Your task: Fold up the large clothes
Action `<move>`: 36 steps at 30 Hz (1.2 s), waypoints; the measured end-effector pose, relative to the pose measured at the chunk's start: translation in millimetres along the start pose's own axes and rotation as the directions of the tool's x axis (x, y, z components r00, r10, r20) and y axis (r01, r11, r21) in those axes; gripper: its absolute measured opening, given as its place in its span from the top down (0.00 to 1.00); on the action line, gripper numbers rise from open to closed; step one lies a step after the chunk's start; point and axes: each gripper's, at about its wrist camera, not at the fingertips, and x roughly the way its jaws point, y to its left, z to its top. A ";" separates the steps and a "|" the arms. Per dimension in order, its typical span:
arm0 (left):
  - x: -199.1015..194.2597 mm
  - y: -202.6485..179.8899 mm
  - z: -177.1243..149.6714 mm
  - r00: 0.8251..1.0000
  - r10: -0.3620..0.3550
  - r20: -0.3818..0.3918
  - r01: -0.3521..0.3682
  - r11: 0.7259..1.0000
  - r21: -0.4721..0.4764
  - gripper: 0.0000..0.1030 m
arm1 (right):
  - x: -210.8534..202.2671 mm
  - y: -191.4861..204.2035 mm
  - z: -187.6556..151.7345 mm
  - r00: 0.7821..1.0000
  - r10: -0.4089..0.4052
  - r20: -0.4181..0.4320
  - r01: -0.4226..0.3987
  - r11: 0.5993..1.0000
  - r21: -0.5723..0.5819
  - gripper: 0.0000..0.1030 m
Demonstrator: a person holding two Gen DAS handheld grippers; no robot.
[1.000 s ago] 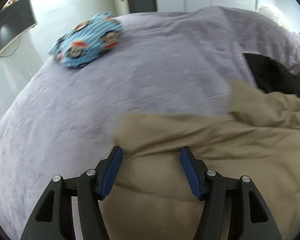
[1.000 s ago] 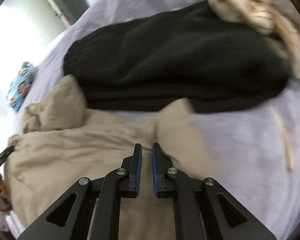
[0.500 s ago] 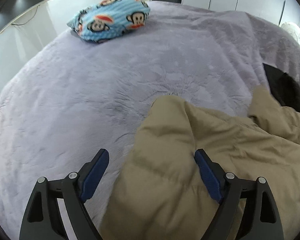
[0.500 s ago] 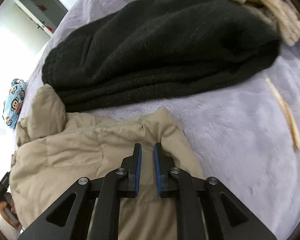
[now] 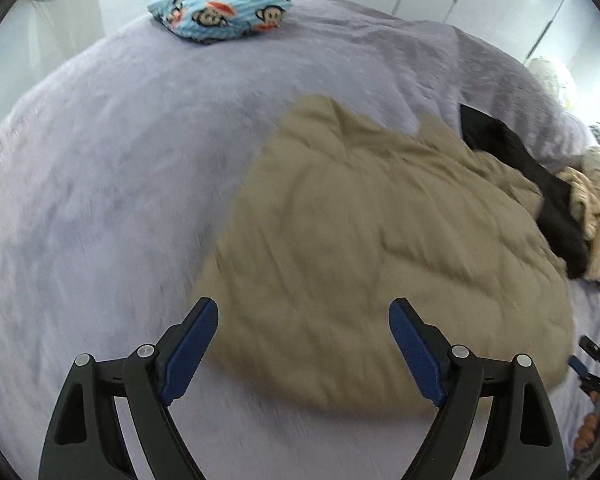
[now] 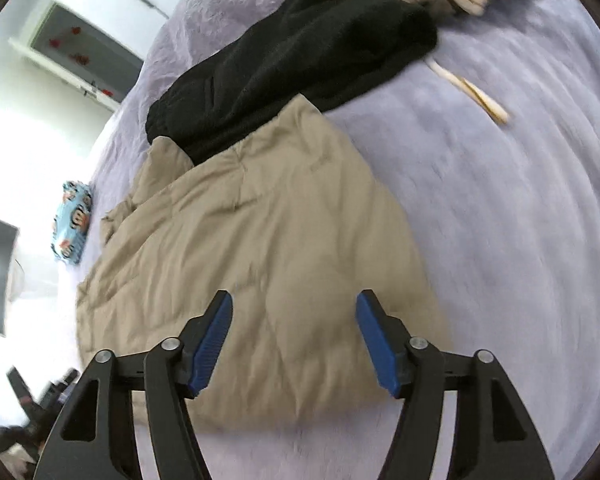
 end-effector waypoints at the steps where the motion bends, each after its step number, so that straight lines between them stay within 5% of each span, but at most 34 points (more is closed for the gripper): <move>1: -1.8 1.8 -6.2 1.000 -0.022 -0.011 0.022 1.000 -0.007 0.14 | -9.4 -6.6 -8.0 1.000 0.016 -0.004 -0.016 1.000 0.021 0.25; 9: 8.4 19.8 -55.2 0.982 -0.171 -0.081 0.153 0.970 -0.188 0.14 | -13.8 -27.1 -54.6 0.988 0.138 -0.075 -0.126 0.982 0.143 0.21; 13: 30.3 25.3 -63.5 0.948 -0.307 -0.081 0.264 0.905 -0.333 0.14 | -2.1 -37.8 -72.2 0.969 0.224 -0.107 -0.193 0.951 0.240 0.20; 15: 38.2 21.1 -61.8 0.937 -0.343 -0.061 0.301 0.885 -0.357 0.14 | 7.9 -40.6 -78.2 0.956 0.266 -0.124 -0.222 0.932 0.285 0.05; 20: 53.2 5.0 -43.2 0.934 -0.356 -0.045 0.327 0.896 -0.299 0.14 | 25.2 -42.5 -83.0 0.925 0.369 -0.092 -0.308 0.869 0.387 0.00; 24: 70.1 9.5 -25.1 0.933 -0.359 -0.008 0.334 0.876 -0.347 0.14 | 41.0 -35.9 -76.3 0.902 0.428 -0.058 -0.365 0.829 0.424 0.00; 30: 90.6 9.5 -7.8 0.955 -0.296 0.032 0.283 0.868 -0.408 0.16 | 71.8 -27.3 -61.4 0.882 0.470 -0.049 -0.402 0.801 0.444 0.00; 32: 91.6 5.9 -0.6 0.959 -0.281 0.033 0.271 0.882 -0.386 0.51 | 80.7 -28.2 -56.7 0.875 0.482 -0.040 -0.408 0.780 0.474 0.00; 34: 85.7 2.0 4.4 0.955 -0.294 0.047 0.291 0.888 -0.356 0.71 | 84.4 -31.6 -53.8 0.865 0.502 -0.022 -0.421 0.748 0.512 0.02; 35: 80.1 1.3 6.0 0.955 -0.292 0.058 0.294 0.895 -0.334 0.79 | 84.9 -35.2 -53.9 0.856 0.517 -0.008 -0.431 0.723 0.540 0.17; 36: 74.7 -0.9 7.3 0.955 -0.290 0.066 0.295 0.903 -0.313 0.80 | 85.1 -38.7 -54.4 0.852 0.523 0.001 -0.432 0.703 0.564 0.49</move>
